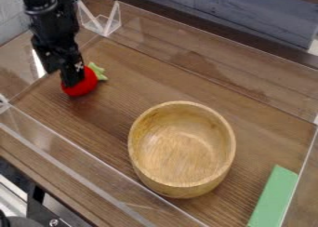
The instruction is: Move the red object to the right side of the table
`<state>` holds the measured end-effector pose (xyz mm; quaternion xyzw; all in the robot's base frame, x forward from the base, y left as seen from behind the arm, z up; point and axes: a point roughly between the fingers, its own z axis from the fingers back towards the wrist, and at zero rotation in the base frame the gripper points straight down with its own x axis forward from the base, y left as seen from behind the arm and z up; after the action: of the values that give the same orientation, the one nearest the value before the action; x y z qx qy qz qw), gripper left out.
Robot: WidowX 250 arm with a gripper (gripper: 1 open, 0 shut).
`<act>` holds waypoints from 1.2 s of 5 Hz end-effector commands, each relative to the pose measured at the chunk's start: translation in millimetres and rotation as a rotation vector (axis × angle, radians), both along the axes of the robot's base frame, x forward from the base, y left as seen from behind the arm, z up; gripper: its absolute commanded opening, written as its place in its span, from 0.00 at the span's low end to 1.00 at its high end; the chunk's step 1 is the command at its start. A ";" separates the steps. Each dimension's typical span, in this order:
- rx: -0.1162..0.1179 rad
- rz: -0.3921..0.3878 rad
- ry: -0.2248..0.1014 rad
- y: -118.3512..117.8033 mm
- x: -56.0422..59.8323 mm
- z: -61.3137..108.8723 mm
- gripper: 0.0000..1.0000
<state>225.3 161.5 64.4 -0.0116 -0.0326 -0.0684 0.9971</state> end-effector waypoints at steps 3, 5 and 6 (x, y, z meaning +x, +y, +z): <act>0.007 0.047 -0.027 1.5 14.5 -10.5 1.00; 0.004 0.065 -0.033 5.2 25.1 -13.6 1.00; -0.002 0.071 -0.033 7.4 28.3 -16.0 1.00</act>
<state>245.1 164.4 36.5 -0.0248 -0.0306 -0.0310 0.9987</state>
